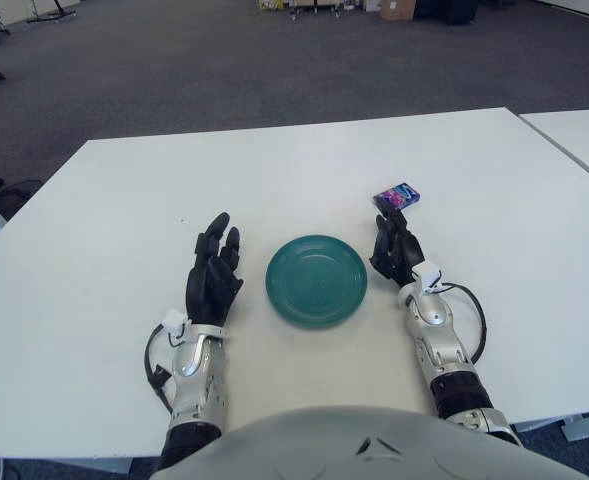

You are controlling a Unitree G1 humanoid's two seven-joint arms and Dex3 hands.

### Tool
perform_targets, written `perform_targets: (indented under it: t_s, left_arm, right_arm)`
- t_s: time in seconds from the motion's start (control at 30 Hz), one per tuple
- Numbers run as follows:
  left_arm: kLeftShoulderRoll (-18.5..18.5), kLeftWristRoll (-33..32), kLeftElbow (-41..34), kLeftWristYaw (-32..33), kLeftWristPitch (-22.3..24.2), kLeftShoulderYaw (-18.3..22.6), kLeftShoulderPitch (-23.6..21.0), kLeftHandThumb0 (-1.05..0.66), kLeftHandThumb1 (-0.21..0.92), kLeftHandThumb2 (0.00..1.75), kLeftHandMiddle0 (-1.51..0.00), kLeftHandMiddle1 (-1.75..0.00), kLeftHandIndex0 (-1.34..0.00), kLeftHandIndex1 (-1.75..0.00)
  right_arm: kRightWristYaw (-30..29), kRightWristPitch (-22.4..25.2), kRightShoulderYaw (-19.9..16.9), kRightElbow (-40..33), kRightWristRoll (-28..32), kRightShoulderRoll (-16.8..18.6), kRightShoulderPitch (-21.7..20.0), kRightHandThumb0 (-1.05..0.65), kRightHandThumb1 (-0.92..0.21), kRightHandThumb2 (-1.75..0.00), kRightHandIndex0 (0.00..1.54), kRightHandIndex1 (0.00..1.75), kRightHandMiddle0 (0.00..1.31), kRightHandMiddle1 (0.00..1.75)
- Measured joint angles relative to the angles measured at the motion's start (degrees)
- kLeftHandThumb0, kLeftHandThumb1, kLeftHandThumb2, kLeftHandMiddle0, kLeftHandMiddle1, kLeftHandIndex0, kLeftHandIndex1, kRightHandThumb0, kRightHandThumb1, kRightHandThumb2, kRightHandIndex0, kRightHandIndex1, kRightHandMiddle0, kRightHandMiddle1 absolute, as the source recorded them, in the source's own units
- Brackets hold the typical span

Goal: Put the gum into the plate.

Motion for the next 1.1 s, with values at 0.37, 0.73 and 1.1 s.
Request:
perform_targets:
  t_s: [0.37, 0.73, 1.1]
  left_arm:
    - [-0.02, 0.44, 0.79, -0.49, -0.22, 0.3, -0.85, -1.05, 0.92, 0.89, -0.27, -0.01, 0.0, -0.77]
    - [-0.12, 0.8, 2.48, -0.91, -1.2, 0.87, -2.57, -1.03, 0.92, 0.89, -0.24, 0.0, 0.0, -0.75]
    - [-0.23, 3.02, 3.73, 0.5, -2.52, 1.06, -3.47, -0.99, 0.92, 0.88, -0.24, 0.0, 0.0, -0.7]
  right_arm:
    - [-0.83, 4.68, -0.8, -2.24, -3.29, -4.36, -8.45, -0.69, -0.92, -0.87, 0.1, 0.02, 0.0, 0.49]
    - [-21.46, -17.95, 3.93, 11.21, -24.8, -15.78, -24.15, -0.76, -0.92, -0.72, 0.24, 0.04, 0.0, 0.76]
    - [-39.42, -20.6, 11.93, 30.59, -38.88, -20.8, -37.65, -0.78, -0.92, -0.69, 0.28, 0.03, 0.0, 0.8]
